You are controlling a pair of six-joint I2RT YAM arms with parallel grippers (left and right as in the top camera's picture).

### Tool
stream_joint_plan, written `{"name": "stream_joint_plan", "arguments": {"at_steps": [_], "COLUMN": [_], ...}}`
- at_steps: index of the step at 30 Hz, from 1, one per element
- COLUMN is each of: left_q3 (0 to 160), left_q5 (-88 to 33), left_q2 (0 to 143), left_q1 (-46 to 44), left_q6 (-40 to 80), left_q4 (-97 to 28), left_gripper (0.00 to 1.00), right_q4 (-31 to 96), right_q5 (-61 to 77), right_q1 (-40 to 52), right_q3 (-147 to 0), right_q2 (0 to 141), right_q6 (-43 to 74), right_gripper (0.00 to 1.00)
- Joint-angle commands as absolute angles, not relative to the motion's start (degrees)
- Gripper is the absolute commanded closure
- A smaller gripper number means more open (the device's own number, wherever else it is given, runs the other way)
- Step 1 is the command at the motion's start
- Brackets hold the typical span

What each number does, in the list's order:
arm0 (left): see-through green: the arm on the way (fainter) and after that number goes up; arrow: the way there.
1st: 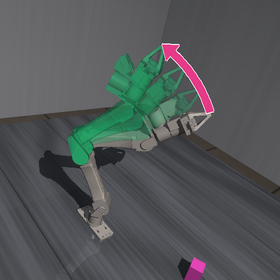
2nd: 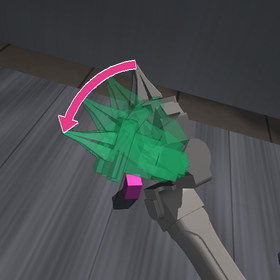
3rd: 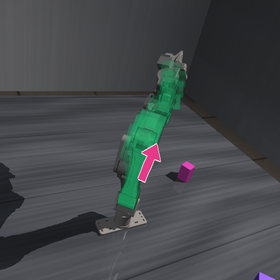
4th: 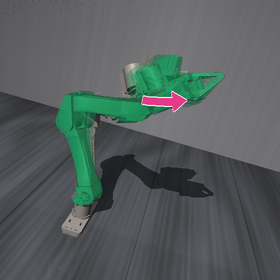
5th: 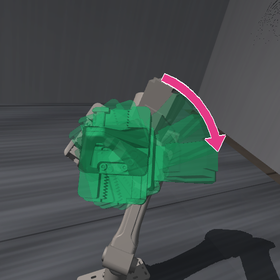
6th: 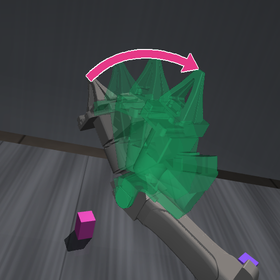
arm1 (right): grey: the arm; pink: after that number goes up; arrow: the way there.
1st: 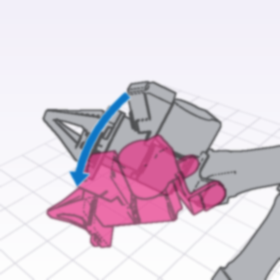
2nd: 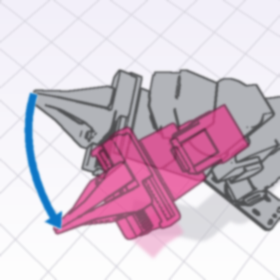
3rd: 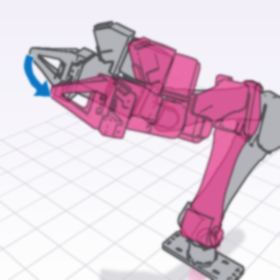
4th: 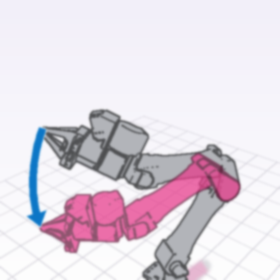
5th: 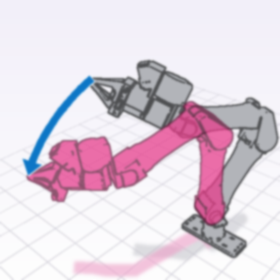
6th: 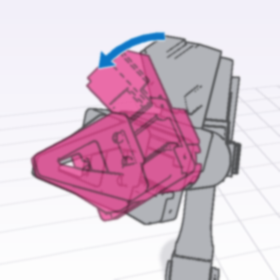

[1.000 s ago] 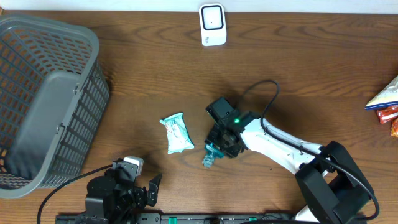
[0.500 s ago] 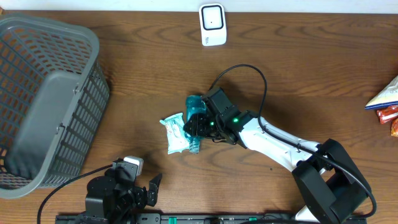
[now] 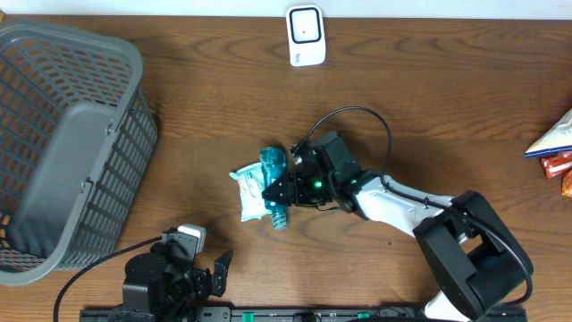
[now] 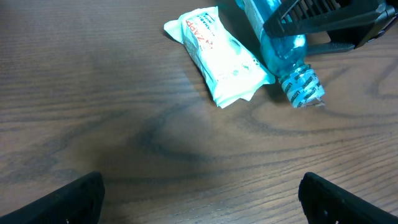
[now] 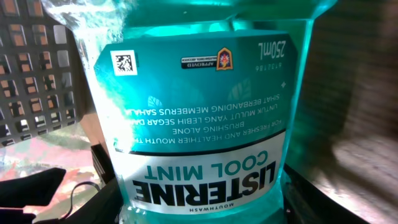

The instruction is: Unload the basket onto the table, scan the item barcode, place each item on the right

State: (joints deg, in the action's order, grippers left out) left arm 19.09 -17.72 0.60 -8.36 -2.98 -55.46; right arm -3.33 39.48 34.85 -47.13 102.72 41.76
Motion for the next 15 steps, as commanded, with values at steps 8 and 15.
{"name": "stream_joint_plan", "arguments": {"at_steps": [8, 15], "left_q3": [19.18, 19.18], "left_q5": [-17.98, -18.00], "left_q2": [0.34, 0.34], "left_q1": [-8.38, -8.38], "left_q6": [-2.90, -2.90], "left_q4": [-56.16, -56.16], "left_gripper": [0.01, 0.01], "right_q4": [-4.38, -0.80], "right_q5": [44.71, 44.18], "right_q1": [33.41, 31.29], "right_q3": [-46.06, -46.06], "right_q2": [110.78, 113.25], "right_q6": [39.94, 40.45], "right_gripper": [0.57, 0.34]}}
